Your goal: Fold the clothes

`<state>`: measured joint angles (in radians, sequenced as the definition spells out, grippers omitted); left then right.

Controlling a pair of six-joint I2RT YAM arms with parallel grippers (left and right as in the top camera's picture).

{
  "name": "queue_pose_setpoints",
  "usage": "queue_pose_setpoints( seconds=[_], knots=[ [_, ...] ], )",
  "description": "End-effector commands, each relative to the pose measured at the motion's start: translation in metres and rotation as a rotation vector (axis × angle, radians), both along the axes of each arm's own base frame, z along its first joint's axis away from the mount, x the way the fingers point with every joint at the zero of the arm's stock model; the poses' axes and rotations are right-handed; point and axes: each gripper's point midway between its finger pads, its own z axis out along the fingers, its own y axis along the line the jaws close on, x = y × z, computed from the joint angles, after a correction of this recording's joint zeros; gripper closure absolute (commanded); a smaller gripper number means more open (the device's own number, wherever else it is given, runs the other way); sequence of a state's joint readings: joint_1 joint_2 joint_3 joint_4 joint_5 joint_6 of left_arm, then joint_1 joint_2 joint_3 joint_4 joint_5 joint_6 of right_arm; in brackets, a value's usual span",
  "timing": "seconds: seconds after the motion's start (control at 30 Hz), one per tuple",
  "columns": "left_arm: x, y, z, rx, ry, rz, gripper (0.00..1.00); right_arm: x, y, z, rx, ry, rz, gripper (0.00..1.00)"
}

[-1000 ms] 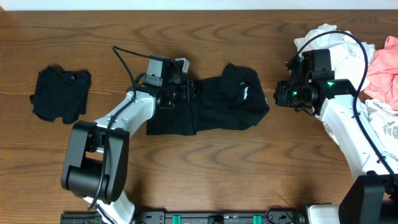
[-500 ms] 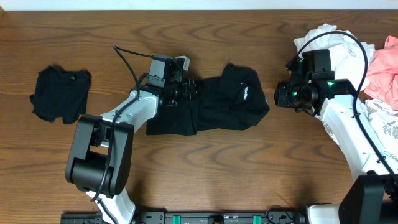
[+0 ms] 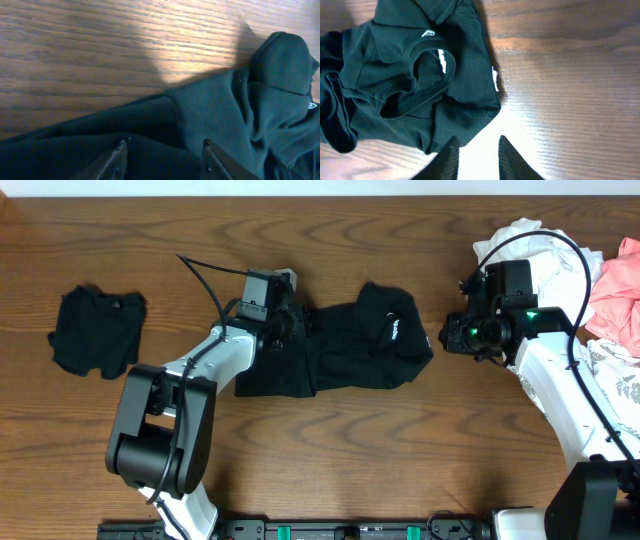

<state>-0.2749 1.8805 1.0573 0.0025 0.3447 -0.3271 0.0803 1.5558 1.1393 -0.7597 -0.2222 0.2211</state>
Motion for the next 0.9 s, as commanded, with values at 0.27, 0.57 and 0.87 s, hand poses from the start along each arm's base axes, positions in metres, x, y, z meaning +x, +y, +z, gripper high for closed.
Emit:
queue_pose_setpoints(
  seconds=[0.27, 0.57, 0.87],
  knots=[
    [-0.008, 0.070, 0.055, -0.004, 0.028, 0.151, 0.51, 0.023, 0.009, -0.023, 0.075, -0.018, 0.095, 0.36],
    [-0.034, 0.086, 0.044, 0.049, 0.127, 0.132, 0.51, 0.045, 0.044, -0.084, 0.275, 0.022, 0.183, 0.26],
    [-0.034, 0.086, 0.044, 0.055, 0.124, 0.128, 0.51, 0.039, 0.054, -0.124, 0.340, 0.120, 0.160, 0.23]
  ],
)
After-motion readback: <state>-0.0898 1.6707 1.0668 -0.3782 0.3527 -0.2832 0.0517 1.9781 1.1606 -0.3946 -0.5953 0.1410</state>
